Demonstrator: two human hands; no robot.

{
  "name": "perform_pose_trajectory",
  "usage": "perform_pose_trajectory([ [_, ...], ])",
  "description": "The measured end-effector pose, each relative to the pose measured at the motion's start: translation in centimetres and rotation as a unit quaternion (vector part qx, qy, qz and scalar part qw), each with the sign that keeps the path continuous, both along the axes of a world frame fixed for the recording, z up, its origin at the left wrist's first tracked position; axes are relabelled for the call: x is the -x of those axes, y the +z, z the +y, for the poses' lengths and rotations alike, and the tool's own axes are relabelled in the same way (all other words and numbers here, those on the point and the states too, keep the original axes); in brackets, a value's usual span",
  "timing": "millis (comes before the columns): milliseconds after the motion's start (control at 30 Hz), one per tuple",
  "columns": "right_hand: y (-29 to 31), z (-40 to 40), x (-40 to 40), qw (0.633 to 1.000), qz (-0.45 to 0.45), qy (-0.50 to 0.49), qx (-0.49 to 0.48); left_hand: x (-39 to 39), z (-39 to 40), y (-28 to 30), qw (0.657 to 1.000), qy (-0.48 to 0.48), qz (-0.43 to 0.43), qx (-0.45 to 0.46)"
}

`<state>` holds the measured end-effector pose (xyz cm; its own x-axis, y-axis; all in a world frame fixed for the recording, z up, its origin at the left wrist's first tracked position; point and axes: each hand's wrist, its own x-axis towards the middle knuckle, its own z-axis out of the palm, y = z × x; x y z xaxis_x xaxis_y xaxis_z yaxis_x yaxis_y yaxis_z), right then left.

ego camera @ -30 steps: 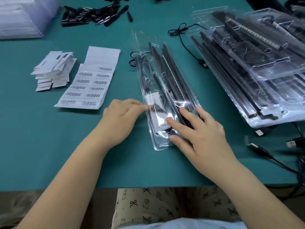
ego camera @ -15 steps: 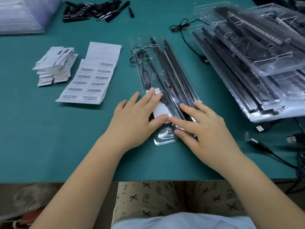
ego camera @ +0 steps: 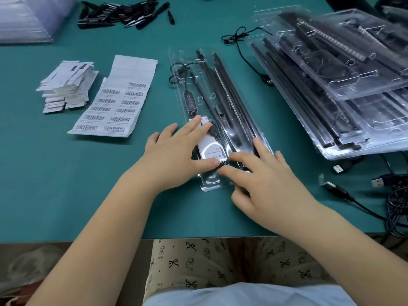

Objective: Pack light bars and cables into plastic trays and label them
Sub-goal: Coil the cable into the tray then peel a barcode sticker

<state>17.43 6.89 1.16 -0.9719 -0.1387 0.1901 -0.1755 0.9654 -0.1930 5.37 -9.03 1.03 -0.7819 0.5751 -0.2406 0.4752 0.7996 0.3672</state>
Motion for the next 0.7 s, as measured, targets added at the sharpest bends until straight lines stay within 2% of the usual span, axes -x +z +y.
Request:
perform_pose_trajectory([
  [133, -0.2, -0.1, -0.1, 1.000, -0.004, -0.003, -0.012, -0.8, 0.0, 0.0, 0.997, 0.064, 0.018, -0.028],
  [200, -0.4, 0.1, -0.1, 1.000, -0.004, -0.005, 0.014, -2.3, -0.1, 0.1, 0.983, 0.133, 0.009, -0.124],
  [233, -0.4, 0.2, -0.1, 0.999, -0.008, -0.008, 0.035, -3.2, -0.2, 0.3, 0.959, 0.180, -0.043, -0.212],
  [267, -0.4, 0.2, -0.1, 0.998, -0.011, -0.013, 0.057, -4.3, -0.2, 0.8, 0.911, 0.233, -0.129, -0.315],
  [333, -0.5, 0.2, -0.1, 0.996, -0.013, -0.019, 0.089, -5.3, -0.5, 2.0, 0.753, 0.303, -0.306, -0.498],
  [367, -0.5, 0.3, -0.2, 0.995, -0.013, -0.020, 0.097, -5.2, -0.7, 2.4, 0.686, 0.318, -0.366, -0.543],
  [400, -0.6, 0.2, -0.2, 0.994, -0.011, -0.020, 0.103, -4.9, -0.8, 2.8, 0.645, 0.329, -0.406, -0.558],
  [433, -0.7, 0.2, -0.2, 0.994, -0.007, -0.020, 0.110, -4.4, -0.9, 3.1, 0.622, 0.338, -0.433, -0.558],
  [467, -0.7, 0.3, -0.3, 0.993, -0.004, -0.020, 0.119, -3.9, -0.9, 3.5, 0.608, 0.353, -0.447, -0.553],
  [533, -0.7, 0.4, -0.4, 0.990, -0.006, -0.025, 0.137, -2.9, -0.5, 3.9, 0.610, 0.377, -0.442, -0.539],
  [600, -0.7, 0.5, -0.4, 0.989, -0.013, -0.032, 0.142, -2.1, 0.2, 4.0, 0.629, 0.396, -0.427, -0.515],
  [700, -0.7, 0.5, -0.4, 0.990, -0.015, -0.043, 0.131, -0.6, 0.8, 3.8, 0.687, 0.388, -0.410, -0.458],
])
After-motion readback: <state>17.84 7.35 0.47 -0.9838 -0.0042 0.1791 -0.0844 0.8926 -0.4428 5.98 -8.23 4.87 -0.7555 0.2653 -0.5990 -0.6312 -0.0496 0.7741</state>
